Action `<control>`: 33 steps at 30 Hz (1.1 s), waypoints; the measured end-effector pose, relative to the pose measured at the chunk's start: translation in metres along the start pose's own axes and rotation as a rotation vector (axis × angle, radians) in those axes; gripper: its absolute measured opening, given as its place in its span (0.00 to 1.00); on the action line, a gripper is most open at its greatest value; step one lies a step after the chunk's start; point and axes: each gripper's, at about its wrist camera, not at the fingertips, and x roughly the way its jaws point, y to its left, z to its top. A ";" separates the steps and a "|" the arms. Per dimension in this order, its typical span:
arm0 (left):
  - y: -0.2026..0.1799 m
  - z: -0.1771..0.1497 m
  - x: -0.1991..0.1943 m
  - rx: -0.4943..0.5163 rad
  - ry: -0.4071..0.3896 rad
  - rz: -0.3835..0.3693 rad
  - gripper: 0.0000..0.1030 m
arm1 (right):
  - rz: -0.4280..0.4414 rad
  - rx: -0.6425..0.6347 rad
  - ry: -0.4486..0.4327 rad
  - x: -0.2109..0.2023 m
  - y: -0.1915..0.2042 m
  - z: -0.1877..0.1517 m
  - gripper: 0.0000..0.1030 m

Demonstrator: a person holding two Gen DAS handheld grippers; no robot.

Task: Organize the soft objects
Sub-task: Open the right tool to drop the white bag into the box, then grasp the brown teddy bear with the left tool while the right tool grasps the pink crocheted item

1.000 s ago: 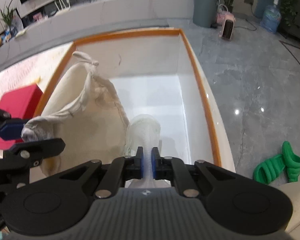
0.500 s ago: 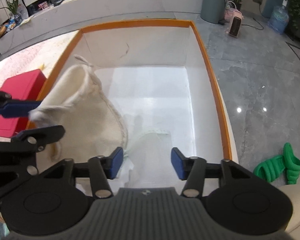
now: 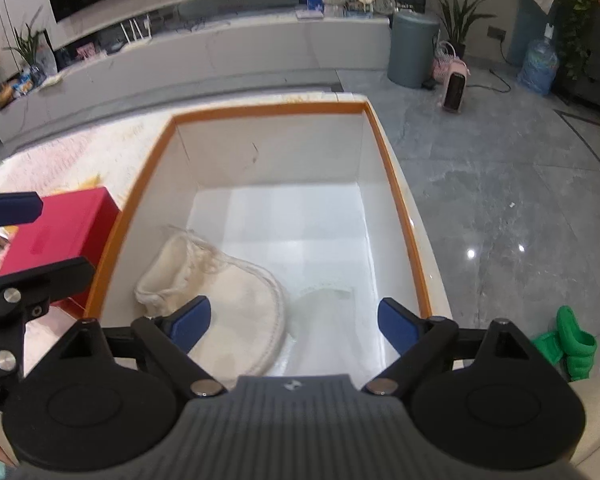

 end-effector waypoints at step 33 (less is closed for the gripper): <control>0.102 -0.132 -0.098 -0.403 -0.156 0.188 0.67 | 0.250 0.098 -0.322 -0.087 0.111 -0.088 0.15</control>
